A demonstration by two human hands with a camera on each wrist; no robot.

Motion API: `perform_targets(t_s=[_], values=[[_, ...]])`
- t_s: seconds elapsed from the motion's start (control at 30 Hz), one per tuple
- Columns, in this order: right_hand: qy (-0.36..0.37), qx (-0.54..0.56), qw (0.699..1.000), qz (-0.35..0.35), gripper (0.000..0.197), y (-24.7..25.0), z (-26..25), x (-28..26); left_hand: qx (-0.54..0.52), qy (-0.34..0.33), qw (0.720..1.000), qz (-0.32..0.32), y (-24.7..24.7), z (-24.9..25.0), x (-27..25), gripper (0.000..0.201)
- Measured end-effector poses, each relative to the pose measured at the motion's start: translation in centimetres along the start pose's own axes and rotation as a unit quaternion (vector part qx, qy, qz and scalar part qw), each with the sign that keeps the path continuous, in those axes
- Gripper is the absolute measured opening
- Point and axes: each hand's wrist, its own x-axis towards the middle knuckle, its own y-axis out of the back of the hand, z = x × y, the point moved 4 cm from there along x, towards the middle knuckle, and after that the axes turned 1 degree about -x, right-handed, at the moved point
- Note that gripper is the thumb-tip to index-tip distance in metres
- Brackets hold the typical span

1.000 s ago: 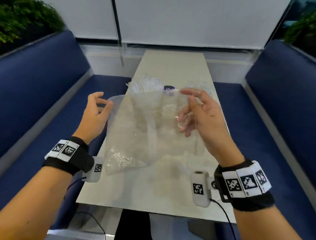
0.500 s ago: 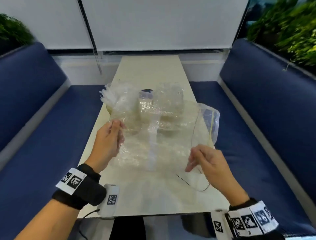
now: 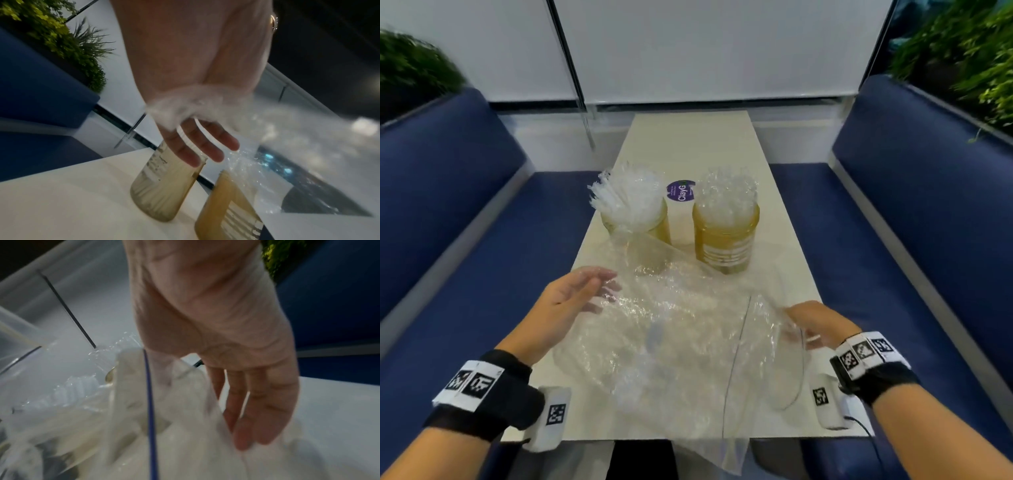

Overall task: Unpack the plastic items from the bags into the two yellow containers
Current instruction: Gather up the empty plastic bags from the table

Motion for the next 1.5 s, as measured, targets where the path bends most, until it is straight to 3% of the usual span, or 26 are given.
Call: perform_targets(t_s=[0.07, 0.2, 0.3, 0.4, 0.43, 0.57, 0.67, 0.77, 0.87, 0.93, 1.0, 1.03, 1.1, 1.17, 1.27, 1.37, 1.47, 1.5], values=[[0.082, -0.052, 0.995, -0.003, 0.026, -0.8, 0.1, 0.1, -0.017, 0.019, 1.000, -0.005, -0.1, -0.6, 0.4, 0.028], [0.257, -0.058, 0.964, -0.041, 0.008, -2.5, -1.1, -2.1, -0.048, 0.045, 0.997, -0.033, -1.6, -0.8, 1.8, 0.045], [0.370, -0.072, 0.925, -0.053, 0.006, -3.5, -3.5, -5.4, -0.047, 0.057, 0.995, -0.064, -3.3, -0.3, 3.0, 0.040], [0.458, -0.057, 0.886, -0.055, 0.046, -4.3, -6.8, -9.2, -0.028, 0.066, 0.989, -0.132, -5.3, 0.7, 3.6, 0.049], [0.479, -0.052, 0.875, -0.052, 0.049, -4.5, -7.6, -9.9, -0.010, 0.076, 0.986, -0.146, -5.9, 0.9, 3.6, 0.046], [0.533, -0.031, 0.845, -0.028, 0.017, -5.9, -9.0, -9.9, -0.008, 0.108, 0.979, -0.173, -6.7, 1.1, 3.0, 0.042], [0.526, -0.002, 0.850, -0.032, 0.017, -6.2, -9.4, -9.3, -0.027, 0.104, 0.979, -0.174, -6.1, 1.4, 2.3, 0.035], [0.466, 0.006, 0.884, -0.037, 0.025, -5.4, -9.2, -8.7, -0.036, 0.067, 0.992, -0.096, -4.8, 2.3, 1.9, 0.029], [0.287, -0.045, 0.957, 0.021, 0.065, -4.9, -7.7, -8.0, -0.099, 0.053, 0.993, -0.040, -3.2, 2.9, 1.6, 0.020], [0.168, -0.031, 0.981, -0.094, 0.092, -6.0, -6.7, -7.8, -0.127, 0.057, 0.989, -0.046, -2.8, 3.1, 1.1, 0.020], [0.145, 0.053, 0.963, -0.221, 0.092, -7.5, -7.0, -8.4, -0.145, 0.061, 0.985, -0.065, -2.7, 2.9, 0.6, 0.035], [0.155, 0.098, 0.952, -0.244, 0.087, -7.9, -7.5, -8.7, -0.154, 0.062, 0.983, -0.076, -2.8, 2.8, 0.4, 0.042], [0.178, 0.166, 0.940, -0.241, 0.073, -8.5, -8.8, -9.0, -0.180, 0.065, 0.977, -0.091, -3.1, 2.8, -0.3, 0.048], [0.192, 0.245, 0.921, -0.235, 0.058, -8.8, -9.5, -9.0, -0.199, 0.069, 0.974, -0.084, -3.4, 2.9, -0.8, 0.041], [0.194, 0.304, 0.897, -0.255, 0.038, -8.0, -9.2, -9.0, -0.210, 0.065, 0.976, -0.001, -2.2, 3.6, -1.0, 0.016], [0.200, 0.309, 0.904, -0.218, 0.017, -6.5, -8.8, -8.8, -0.202, 0.068, 0.973, 0.088, -0.4, 3.8, -0.8, 0.026], [0.200, 0.343, 0.899, -0.184, 0.023, -5.9, -8.5, -8.5, -0.198, 0.061, 0.968, 0.142, 0.0, 4.0, -0.8, 0.029], [0.202, 0.368, 0.885, -0.199, 0.038, -5.8, -8.3, -8.5, -0.195, 0.060, 0.966, 0.161, 0.0, 4.1, -0.8, 0.029]])
